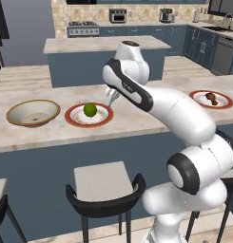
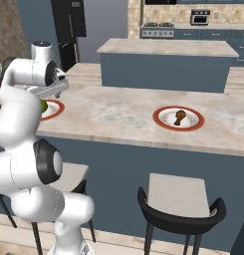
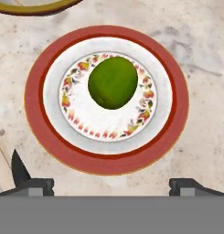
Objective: Pick the chicken drumstick and lime from their plates and place them in the bowl. Then put the bowl in the fridge.
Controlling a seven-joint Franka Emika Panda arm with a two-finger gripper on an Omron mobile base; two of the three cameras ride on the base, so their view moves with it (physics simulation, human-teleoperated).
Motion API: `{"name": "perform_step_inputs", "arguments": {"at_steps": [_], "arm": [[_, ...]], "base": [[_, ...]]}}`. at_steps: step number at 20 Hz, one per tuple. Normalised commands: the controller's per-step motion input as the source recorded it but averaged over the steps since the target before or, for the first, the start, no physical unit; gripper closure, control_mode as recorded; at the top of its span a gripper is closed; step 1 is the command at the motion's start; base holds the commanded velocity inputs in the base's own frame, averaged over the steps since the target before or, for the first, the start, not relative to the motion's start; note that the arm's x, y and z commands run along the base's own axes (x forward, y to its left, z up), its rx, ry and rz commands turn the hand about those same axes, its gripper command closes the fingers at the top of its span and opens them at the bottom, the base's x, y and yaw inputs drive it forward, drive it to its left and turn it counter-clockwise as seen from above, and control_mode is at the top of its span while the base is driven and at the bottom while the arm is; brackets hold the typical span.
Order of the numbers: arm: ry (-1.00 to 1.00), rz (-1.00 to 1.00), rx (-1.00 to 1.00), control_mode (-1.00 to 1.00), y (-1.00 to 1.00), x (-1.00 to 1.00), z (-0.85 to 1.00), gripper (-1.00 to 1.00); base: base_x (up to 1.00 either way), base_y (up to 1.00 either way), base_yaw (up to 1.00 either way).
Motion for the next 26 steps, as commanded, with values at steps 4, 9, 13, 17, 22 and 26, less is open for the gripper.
{"name": "perform_step_inputs", "arguments": {"at_steps": [4, 9, 13, 17, 22, 26], "arm": [[0.00, 0.00, -0.08, -1.00, 0.48, 0.11, -0.11, -1.00], [0.01, 0.00, -0.04, -1.00, 0.40, 0.09, -0.06, -1.00], [0.00, 0.00, 0.00, -1.00, 0.22, 0.00, -0.02, -1.00], [0.00, 0.00, 0.00, -1.00, 0.21, 0.02, -0.16, -1.00], [0.00, 0.00, 0.00, -1.00, 0.11, 0.19, -0.18, -1.00], [0.00, 0.00, 0.00, -1.00, 0.00, 0.12, -0.17, -1.00]], "base": [[0.00, 0.00, 0.00], [0.00, 0.00, 0.00], [0.00, 0.00, 0.00], [0.00, 0.00, 0.00], [0.00, 0.00, 0.00], [0.00, 0.00, 0.00]]}}
